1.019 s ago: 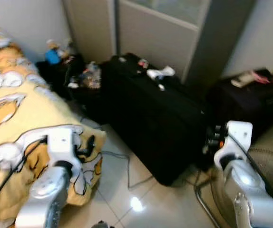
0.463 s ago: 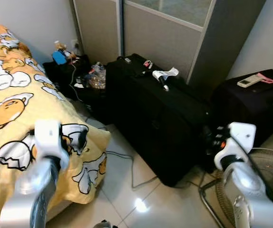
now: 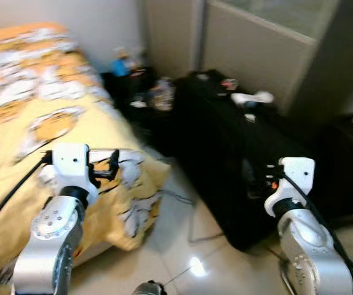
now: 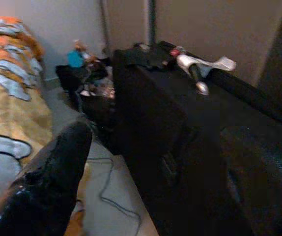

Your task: Clean up the room

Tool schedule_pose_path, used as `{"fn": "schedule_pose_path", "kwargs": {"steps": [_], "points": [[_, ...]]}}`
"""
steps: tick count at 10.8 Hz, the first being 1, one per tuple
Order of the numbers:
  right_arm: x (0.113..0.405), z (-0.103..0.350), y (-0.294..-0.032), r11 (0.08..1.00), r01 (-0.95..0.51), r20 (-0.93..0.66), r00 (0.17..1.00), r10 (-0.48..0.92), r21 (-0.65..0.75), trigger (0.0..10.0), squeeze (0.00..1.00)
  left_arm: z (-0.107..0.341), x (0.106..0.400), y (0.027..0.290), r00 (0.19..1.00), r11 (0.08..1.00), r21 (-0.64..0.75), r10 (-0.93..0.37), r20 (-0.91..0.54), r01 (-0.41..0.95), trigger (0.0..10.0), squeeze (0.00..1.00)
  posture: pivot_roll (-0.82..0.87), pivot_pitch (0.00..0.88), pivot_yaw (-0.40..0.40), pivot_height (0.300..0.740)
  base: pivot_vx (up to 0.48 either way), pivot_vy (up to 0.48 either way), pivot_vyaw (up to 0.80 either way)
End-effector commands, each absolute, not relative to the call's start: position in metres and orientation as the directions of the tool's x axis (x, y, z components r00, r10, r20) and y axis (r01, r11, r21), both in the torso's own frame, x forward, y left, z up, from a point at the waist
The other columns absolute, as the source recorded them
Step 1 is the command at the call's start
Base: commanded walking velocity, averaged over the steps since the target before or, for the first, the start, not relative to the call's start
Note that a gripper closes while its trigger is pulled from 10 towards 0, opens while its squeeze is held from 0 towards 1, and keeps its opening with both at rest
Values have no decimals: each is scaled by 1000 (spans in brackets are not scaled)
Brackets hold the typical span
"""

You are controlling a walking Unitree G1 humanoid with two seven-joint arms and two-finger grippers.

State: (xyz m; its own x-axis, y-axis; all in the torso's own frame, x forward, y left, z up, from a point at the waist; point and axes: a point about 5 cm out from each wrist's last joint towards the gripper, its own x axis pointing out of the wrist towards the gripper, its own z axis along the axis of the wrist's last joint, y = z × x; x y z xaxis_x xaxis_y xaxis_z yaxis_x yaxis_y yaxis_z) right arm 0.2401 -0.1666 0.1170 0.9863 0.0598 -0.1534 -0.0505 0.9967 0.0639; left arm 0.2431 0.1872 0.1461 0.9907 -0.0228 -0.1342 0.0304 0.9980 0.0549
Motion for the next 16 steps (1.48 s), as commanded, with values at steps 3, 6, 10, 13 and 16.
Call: {"fn": "schedule_pose_path", "kwargs": {"steps": [3,6,10,13,16], "points": [[244,121,-160,990,-98,-117,987,109,99,10000,1000,151,246,184,995,997,67,-32,-94,39,10000,1000,75,0,37,740,89,0,800],[251,117,-161,995,-94,-135,987,89,-36,10000,0,152,245,185,995,997,71,-34,-91,41,10000,1000,86,0,30,740,310,0,0],[245,115,-140,953,-299,-138,947,289,-55,10000,0,151,243,185,996,997,77,-23,-91,30,10000,1000,109,0,9,740,337,0,400],[244,115,-138,952,-306,-134,944,301,-18,10000,0,149,240,184,995,996,79,-20,-99,28,10000,1000,110,0,10,740,333,0,800],[244,113,-143,966,-227,-123,963,241,121,10000,0,149,239,184,994,996,83,-28,-104,37,10000,1000,106,0,22,740,314,0,267]]}}
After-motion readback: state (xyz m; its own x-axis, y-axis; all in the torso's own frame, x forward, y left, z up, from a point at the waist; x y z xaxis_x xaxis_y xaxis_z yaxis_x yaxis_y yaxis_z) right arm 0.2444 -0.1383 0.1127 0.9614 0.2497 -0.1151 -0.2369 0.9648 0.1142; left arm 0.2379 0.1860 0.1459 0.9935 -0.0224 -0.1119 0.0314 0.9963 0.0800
